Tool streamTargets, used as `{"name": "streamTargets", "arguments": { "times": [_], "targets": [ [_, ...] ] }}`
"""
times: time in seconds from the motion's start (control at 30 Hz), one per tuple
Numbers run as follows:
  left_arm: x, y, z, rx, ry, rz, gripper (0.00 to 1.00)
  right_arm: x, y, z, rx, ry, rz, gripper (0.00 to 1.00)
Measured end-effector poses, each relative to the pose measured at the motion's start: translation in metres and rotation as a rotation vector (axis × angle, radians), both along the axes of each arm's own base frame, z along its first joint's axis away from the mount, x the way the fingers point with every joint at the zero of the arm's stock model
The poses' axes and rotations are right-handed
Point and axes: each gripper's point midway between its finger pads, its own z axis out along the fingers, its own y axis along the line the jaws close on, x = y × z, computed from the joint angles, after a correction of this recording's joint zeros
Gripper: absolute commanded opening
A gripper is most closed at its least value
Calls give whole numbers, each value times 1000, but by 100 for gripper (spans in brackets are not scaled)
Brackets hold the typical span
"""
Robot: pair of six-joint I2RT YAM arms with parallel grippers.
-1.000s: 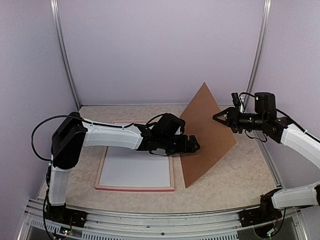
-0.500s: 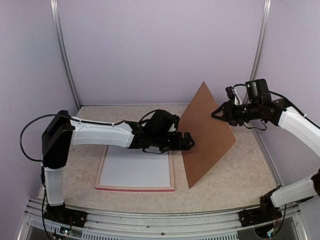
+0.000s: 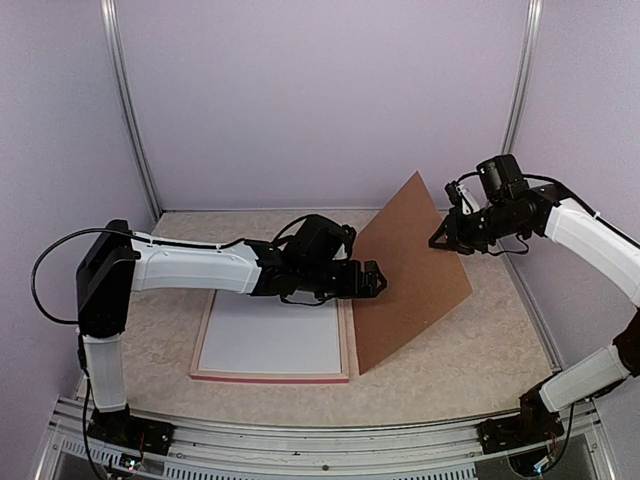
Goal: Put the photo into the frame
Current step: Turn over the backboard.
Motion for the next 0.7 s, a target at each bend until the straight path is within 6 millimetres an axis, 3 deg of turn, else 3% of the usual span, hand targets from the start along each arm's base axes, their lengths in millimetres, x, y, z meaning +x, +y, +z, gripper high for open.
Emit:
{"name": "streamTargets", "arguments": {
  "times": [0.13, 0.37, 0.5, 0.7],
  "targets": [
    [0, 1, -1, 6, -4, -3, 99, 0, -5, 3, -32, 4, -9, 6],
    [0, 3, 0, 13, -11, -6, 99, 4, -8, 29, -59, -39, -13, 2],
    [2, 8, 10, 6, -19, -2, 99, 4, -6, 36, -47, -50, -2, 11],
    [6, 16, 43, -43, -54, 12, 99, -3, 11, 40, -7, -45, 37, 29]
  ]
}}
